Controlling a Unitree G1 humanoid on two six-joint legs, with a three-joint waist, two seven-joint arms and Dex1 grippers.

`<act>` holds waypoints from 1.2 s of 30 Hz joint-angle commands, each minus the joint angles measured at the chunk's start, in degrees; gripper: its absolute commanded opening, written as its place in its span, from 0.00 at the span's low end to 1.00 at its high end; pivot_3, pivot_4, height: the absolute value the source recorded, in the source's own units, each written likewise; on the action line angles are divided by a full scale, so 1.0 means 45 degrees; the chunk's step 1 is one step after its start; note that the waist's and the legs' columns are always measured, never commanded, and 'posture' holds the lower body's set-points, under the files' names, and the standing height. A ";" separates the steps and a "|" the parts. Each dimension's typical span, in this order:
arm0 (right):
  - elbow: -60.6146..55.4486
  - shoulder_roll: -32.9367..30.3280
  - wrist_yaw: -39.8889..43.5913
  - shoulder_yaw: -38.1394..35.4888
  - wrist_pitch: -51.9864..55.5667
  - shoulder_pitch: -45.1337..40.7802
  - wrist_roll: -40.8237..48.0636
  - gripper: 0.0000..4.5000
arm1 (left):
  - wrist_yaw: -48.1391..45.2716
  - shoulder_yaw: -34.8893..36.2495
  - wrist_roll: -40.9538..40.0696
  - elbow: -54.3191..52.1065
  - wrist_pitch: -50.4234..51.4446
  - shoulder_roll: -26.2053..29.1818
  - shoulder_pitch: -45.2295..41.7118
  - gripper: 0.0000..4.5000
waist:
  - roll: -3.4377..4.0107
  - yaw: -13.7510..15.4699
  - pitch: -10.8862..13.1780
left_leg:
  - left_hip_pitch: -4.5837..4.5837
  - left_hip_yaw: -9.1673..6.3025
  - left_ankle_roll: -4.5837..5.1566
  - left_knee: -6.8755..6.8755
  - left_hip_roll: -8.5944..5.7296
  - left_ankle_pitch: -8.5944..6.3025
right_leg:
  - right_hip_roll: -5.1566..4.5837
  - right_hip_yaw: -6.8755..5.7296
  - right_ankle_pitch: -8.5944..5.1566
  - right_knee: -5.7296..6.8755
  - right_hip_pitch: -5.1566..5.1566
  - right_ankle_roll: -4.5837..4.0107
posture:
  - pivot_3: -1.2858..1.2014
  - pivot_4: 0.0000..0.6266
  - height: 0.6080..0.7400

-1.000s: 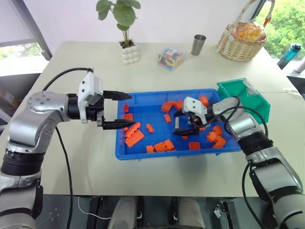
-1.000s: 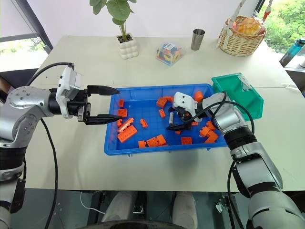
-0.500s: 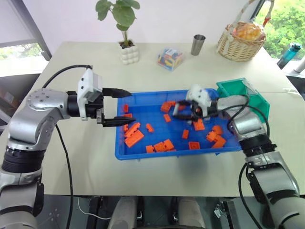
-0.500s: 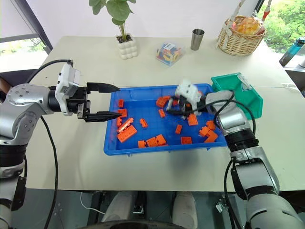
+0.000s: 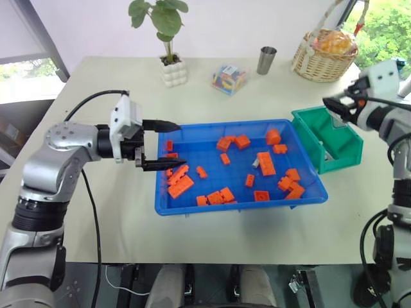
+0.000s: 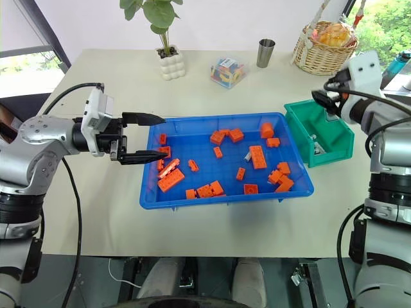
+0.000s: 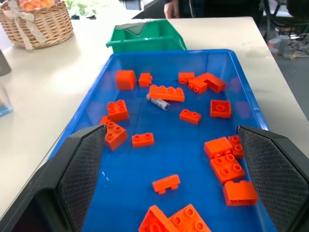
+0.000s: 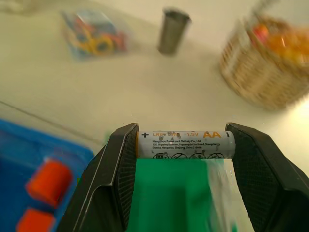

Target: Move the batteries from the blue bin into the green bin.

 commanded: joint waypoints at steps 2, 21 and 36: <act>-0.0528 -0.0206 -0.0351 -0.0040 0.0523 0.0178 0.0061 0.92 | -0.0146 -0.0003 0.0121 0.0007 -0.0300 -0.0076 -0.0389 1.00 | 0.0010 -0.0005 0.0006 | -0.0003 0.0003 0.0000 -0.0003 0.0001 0.0000 | -0.0002 0.0001 -0.0002 0.0000 -0.0005 0.0003 | 0.52 0.24 0.43; -0.3023 -0.2429 0.6727 0.4325 -0.5415 0.1475 0.0134 0.97 | -0.0315 -0.0034 0.0239 0.0130 -0.0391 -0.0049 -0.0577 1.00 | 0.0008 0.0087 0.0011 | -0.0007 -0.0012 0.0005 0.0012 -0.0013 -0.0001 | 0.0003 0.0014 -0.0002 -0.0067 0.0007 0.0007 | 0.52 0.24 0.43; -0.3328 -0.0429 0.4733 0.3763 0.0327 0.0516 -0.0254 0.97 | 0.0421 0.0676 -0.0119 -0.1138 0.0184 0.0414 0.0503 1.00 | 0.0010 0.0192 0.0014 | -0.0051 -0.0065 0.0001 0.0016 0.0003 0.0000 | 0.0005 -0.0039 -0.0004 -0.0118 0.0012 0.0011 | 0.52 0.24 0.43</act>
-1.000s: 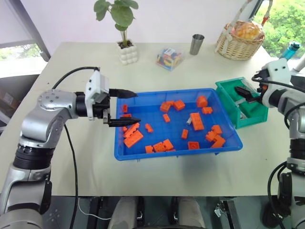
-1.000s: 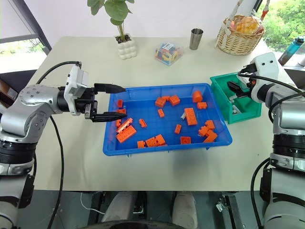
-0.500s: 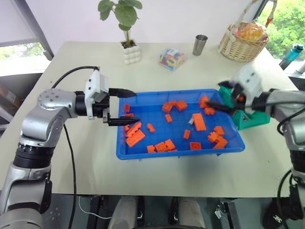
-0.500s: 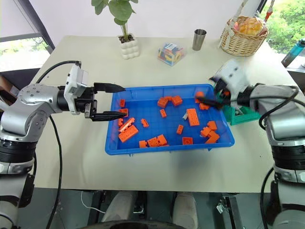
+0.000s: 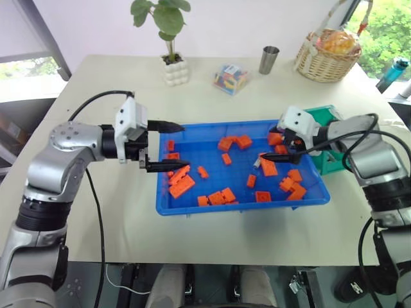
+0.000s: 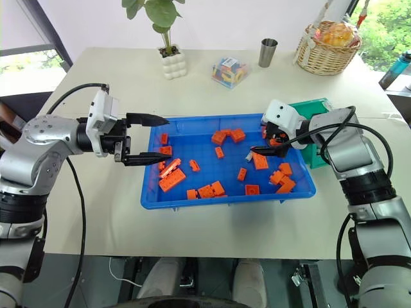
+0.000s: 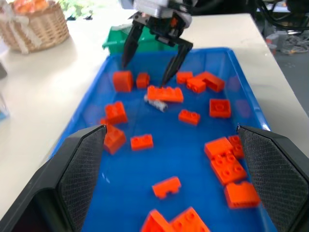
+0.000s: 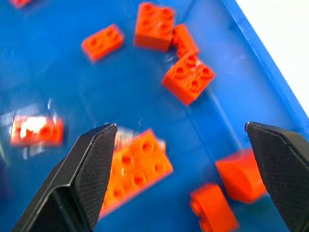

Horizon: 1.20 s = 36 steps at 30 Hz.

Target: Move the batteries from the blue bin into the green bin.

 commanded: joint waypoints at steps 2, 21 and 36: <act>-0.3082 0.0593 -0.2587 -0.2123 0.3948 0.0990 0.0315 0.97 | 0.0286 0.0727 -0.0371 -0.0718 0.0162 0.0270 0.0173 1.00 | -0.0001 0.0085 -0.0001 | 0.0000 0.0001 -0.0001 0.0004 -0.0001 0.0001 | 0.0000 -0.0002 0.0001 -0.0014 0.0010 0.0002 | 0.52 0.24 0.43; -0.7030 0.4618 -0.8320 -0.3192 0.9523 0.3497 0.0353 0.97 | -0.0181 -0.0114 0.0050 0.0612 -0.0419 -0.0457 -0.1184 1.00 | 0.0000 0.0089 -0.0001 | 0.0061 0.0035 -0.0009 -0.0031 -0.0005 0.0006 | 0.0017 0.0009 0.0001 -0.0010 0.0040 0.0005 | 0.52 0.24 0.43; -0.6382 0.4459 -0.8500 -0.3097 0.7950 0.3120 0.1051 0.24 | -0.0132 0.0011 0.0188 0.0693 -0.0668 -0.0417 -0.1075 1.00 | 0.0000 0.0076 -0.0001 | 0.0064 0.0036 -0.0009 -0.0034 -0.0004 0.0006 | 0.0018 0.0015 0.0001 -0.0010 0.0039 0.0006 | 0.52 0.24 0.43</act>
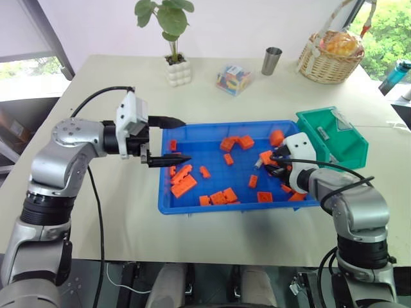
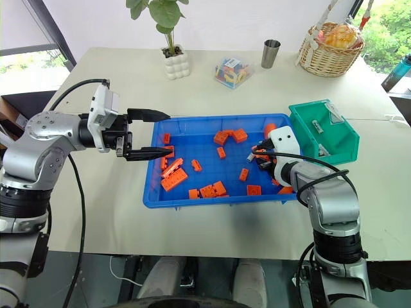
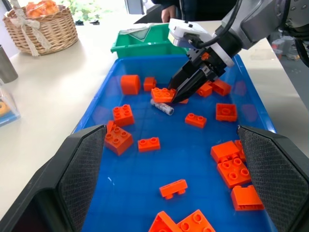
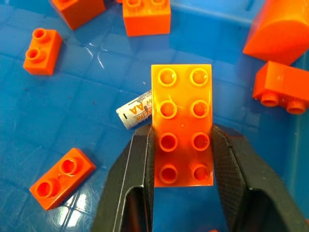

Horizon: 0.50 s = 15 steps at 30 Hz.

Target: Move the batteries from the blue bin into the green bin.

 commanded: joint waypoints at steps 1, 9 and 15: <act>0.0056 -0.0343 -0.0044 0.0143 -0.1585 -0.0793 -0.0063 0.24 | 0.0025 0.0294 0.0046 -0.0157 -0.0280 0.0073 -0.0164 1.00 | 0.0000 -0.0011 0.0000 | 0.0000 0.0000 0.0000 0.0000 0.0000 0.0000 | 0.0000 0.0001 0.0000 0.0000 -0.0001 0.0000 | 0.52 0.24 0.43; 0.1566 0.1021 0.0902 0.2301 -0.3276 -0.2928 0.0732 0.57 | 0.0117 0.0169 0.0232 0.0039 -0.0472 -0.0239 -0.0336 1.00 | -0.0001 -0.0253 0.0000 | 0.0011 0.0000 -0.0004 -0.0032 0.0005 0.0002 | 0.0010 0.0004 -0.0001 0.0003 -0.0011 0.0000 | 0.52 0.24 0.43; 0.2511 -0.0472 0.2247 0.3159 -0.5072 -0.3592 0.0347 0.91 | 0.0107 0.0243 0.0201 -0.0064 -0.0417 -0.0238 -0.0374 1.00 | -0.0001 -0.0164 0.0000 | -0.0005 -0.0020 -0.0002 -0.0009 -0.0015 0.0002 | 0.0003 0.0009 -0.0001 0.0003 -0.0009 0.0000 | 0.52 0.24 0.43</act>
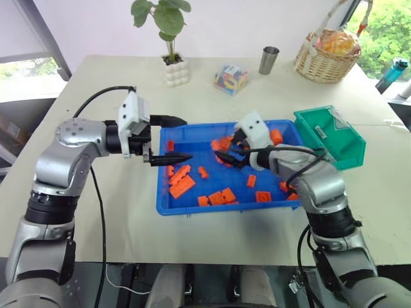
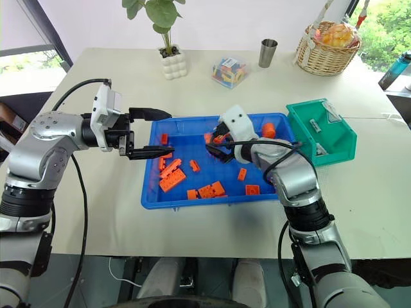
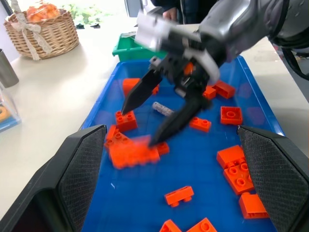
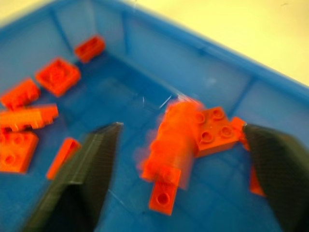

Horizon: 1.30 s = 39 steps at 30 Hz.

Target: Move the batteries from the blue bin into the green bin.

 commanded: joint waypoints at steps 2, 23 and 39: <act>0.0080 -0.2183 0.1969 -0.0640 -0.1716 -0.0196 0.0121 0.91 | 0.0030 0.0316 -0.0049 -0.0299 -0.0154 0.0136 -0.0253 1.00 | 0.0000 0.0013 0.0000 | -0.0001 -0.0003 0.0000 0.0001 -0.0001 0.0000 | 0.0000 -0.0001 0.0000 -0.0001 0.0002 0.0000 | 0.52 0.24 0.43; 0.3495 -0.3933 0.4648 -0.1280 -0.3561 0.0843 0.0610 0.91 | 0.0149 0.0232 0.0073 -0.0328 -0.0385 0.0125 -0.0202 1.00 | -0.0002 0.0005 0.0001 | 0.0001 0.0013 0.0000 0.0004 0.0014 0.0000 | -0.0011 -0.0006 0.0000 -0.0012 0.0011 0.0001 | 0.52 0.24 0.43; 0.4974 -0.3373 0.5181 -0.0638 -0.4712 0.0594 -0.0014 0.91 | 0.0117 0.0226 0.0219 -0.0108 -0.0494 0.0099 -0.0430 1.00 | -0.0002 -0.0017 0.0001 | 0.0003 0.0012 0.0000 0.0004 0.0015 0.0000 | -0.0009 -0.0008 0.0000 -0.0011 0.0011 0.0001 | 0.52 0.24 0.43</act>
